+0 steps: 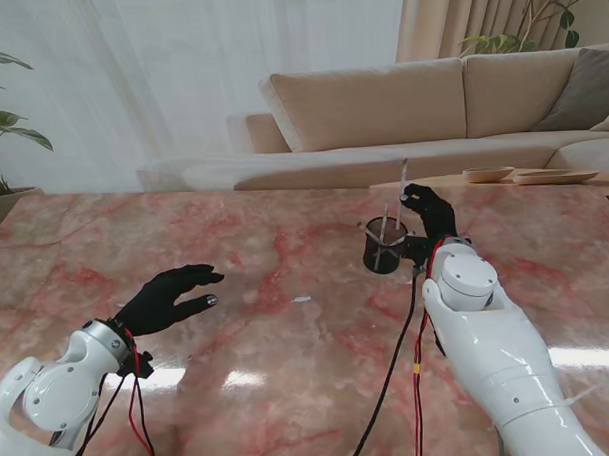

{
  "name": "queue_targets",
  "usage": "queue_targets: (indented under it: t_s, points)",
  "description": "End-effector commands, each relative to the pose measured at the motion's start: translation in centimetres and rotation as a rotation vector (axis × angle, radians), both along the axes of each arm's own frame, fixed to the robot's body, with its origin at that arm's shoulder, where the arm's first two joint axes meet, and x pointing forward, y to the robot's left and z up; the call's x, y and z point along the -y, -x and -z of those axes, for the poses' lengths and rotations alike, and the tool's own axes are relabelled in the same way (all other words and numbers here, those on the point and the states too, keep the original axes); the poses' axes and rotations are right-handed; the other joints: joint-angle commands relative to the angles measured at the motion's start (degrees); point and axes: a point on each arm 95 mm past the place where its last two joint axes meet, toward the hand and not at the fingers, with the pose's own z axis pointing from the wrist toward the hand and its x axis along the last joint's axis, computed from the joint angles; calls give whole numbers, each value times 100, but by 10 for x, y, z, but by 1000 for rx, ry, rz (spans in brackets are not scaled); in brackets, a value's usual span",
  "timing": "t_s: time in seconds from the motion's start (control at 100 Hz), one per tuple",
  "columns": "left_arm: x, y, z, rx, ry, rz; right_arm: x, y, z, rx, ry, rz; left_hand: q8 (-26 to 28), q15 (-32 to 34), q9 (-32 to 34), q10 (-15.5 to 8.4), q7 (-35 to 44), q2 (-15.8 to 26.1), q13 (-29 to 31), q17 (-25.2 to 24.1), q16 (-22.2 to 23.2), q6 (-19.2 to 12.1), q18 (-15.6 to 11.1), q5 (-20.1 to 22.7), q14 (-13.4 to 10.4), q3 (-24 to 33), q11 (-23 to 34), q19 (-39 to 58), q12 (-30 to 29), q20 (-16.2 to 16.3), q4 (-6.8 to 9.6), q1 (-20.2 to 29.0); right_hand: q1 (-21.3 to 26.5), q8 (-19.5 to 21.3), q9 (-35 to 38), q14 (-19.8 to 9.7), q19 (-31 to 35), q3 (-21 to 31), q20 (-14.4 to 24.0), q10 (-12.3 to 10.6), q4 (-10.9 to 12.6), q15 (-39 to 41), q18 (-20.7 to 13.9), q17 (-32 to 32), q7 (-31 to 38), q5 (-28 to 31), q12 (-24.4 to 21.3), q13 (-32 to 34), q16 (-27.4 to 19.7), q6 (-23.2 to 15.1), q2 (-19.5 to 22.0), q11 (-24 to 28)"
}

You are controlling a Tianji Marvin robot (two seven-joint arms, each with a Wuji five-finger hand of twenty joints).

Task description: Insert makeup brushes into the holder

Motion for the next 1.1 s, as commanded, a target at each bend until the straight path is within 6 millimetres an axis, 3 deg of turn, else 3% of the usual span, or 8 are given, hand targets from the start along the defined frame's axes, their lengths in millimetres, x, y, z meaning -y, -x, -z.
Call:
queue_targets:
  t_s: [0.0,0.67,1.09]
  points:
    - [-1,1,5,-17,-4,-4,-5,-2,6,-20,-12,-10,54,-136,-184,-102,49,66,-172,-18,-56,-194,-75,57,-254,-209,-145,-187,-70,-78,-41,78,354,168,-17,-150,-97,244,-103,-71,271,-23,-120,55,913,618,-65,-140,-110,-206,174,-20]
    - [3,-2,6,-31,-6,10,-6,-7,41,-119,25,33,56,-140,-211,-97,52,75,-199,-17,-58,-194,-94,46,-259,-204,-144,-230,-69,-80,-41,79,498,1,-26,-146,152,-57,20,-60,286,78,-107,-9,855,393,-18,-146,-81,-232,303,9]
    - [1,-1,7,-31,-6,5,-8,-5,50,-132,114,2,57,-137,-206,-98,55,68,-195,-15,-57,-200,-100,50,-260,-198,-141,-242,-68,-71,-43,90,100,-442,-415,-76,176,6,5,5,422,-134,-74,-35,176,-1025,14,-238,-81,-35,-39,-106]
